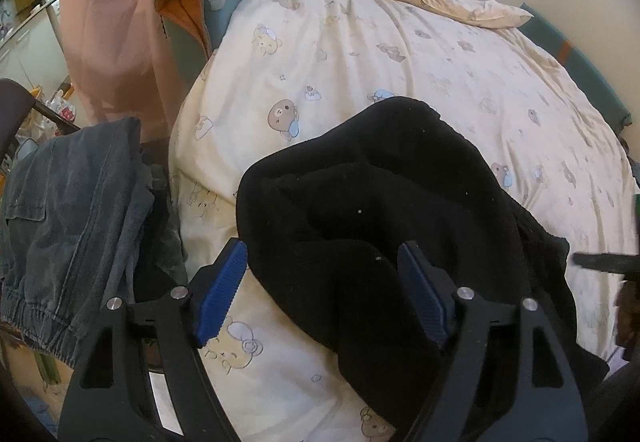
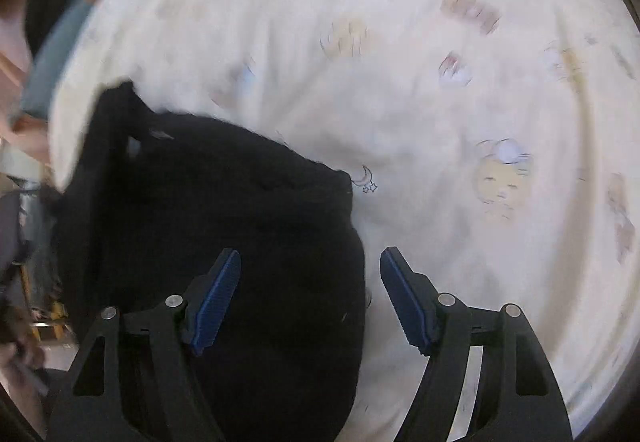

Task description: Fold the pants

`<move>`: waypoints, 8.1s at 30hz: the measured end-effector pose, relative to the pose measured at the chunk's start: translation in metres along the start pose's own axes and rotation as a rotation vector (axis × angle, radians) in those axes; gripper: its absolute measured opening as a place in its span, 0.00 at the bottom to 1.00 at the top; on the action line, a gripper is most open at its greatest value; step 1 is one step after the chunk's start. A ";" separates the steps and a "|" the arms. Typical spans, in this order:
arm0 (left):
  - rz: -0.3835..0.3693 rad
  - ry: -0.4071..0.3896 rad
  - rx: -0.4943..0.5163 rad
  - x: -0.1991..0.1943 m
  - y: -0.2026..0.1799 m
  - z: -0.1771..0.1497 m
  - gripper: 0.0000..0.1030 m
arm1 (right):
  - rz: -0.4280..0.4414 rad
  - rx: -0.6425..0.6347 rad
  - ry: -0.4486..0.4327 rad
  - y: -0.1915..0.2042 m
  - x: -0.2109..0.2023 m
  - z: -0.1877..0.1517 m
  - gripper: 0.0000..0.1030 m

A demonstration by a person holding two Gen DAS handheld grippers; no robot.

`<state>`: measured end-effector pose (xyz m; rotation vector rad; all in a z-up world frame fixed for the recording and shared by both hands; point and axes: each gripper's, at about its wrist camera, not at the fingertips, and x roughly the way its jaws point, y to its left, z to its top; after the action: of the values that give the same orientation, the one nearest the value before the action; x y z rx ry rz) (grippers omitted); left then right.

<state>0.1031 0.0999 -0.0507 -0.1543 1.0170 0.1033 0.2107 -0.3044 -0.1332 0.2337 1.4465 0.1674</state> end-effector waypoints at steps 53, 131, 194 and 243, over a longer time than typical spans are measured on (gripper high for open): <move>-0.142 0.351 0.289 0.271 -0.162 0.165 0.20 | -0.201 -0.266 -0.294 -0.071 -0.032 0.084 0.03; -0.016 0.008 0.141 0.032 -0.075 0.098 1.00 | -0.142 -0.286 -0.398 0.105 -0.125 0.080 0.94; -0.052 0.088 -0.007 -0.011 -0.006 -0.042 0.67 | 0.083 0.054 -0.118 0.025 -0.034 -0.107 0.88; -0.065 0.055 0.003 -0.033 -0.003 -0.048 0.67 | -0.025 -0.223 -0.107 0.154 -0.012 -0.152 0.73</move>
<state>0.0460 0.0878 -0.0469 -0.1886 1.0663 0.0386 0.0625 -0.1496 -0.0986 0.0417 1.3124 0.2900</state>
